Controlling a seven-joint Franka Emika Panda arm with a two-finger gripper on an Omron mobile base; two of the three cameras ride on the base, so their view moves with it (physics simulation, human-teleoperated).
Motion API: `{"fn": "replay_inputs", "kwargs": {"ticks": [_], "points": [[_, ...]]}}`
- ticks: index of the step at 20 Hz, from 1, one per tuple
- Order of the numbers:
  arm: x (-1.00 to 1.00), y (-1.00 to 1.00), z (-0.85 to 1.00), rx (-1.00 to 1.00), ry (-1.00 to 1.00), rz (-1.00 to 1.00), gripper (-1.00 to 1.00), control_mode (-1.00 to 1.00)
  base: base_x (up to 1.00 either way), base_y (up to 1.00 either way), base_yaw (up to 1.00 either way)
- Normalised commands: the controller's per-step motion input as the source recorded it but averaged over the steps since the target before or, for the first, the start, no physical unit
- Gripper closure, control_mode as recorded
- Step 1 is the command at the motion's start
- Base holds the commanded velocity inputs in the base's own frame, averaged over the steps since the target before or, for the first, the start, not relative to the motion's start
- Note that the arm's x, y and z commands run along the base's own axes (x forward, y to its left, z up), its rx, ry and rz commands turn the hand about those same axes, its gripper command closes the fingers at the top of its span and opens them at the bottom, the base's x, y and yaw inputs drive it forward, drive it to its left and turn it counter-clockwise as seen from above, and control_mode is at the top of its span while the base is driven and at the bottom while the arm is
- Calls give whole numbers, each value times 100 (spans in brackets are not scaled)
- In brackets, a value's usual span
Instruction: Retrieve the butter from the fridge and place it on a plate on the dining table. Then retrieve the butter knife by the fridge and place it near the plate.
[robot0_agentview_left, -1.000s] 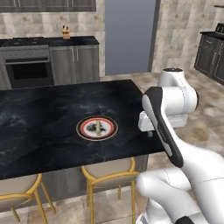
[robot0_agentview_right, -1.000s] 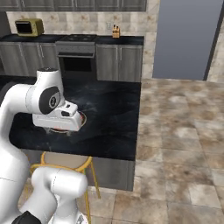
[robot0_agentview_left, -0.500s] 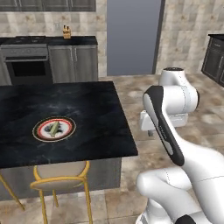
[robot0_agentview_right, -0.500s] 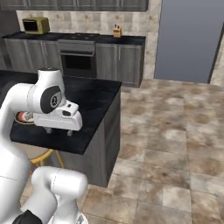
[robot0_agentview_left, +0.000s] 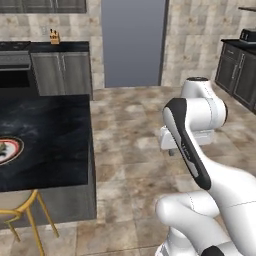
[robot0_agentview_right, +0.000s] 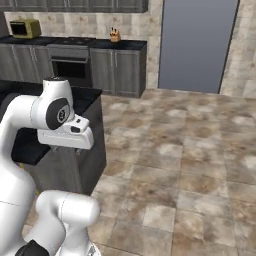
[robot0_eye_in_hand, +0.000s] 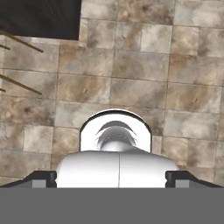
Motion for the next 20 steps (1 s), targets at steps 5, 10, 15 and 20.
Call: {"fn": "replay_inputs", "kwargs": {"ticks": [5,10,15,20], "points": [[0,0,0,0,0,0,-100,100,3,-100,4],[0,0,0,0,0,0,-100,100,33,-100,7],[0,0,0,0,0,0,-100,100,51,-93,10],[0,0,0,0,0,0,-100,100,88,-38,12]]}}
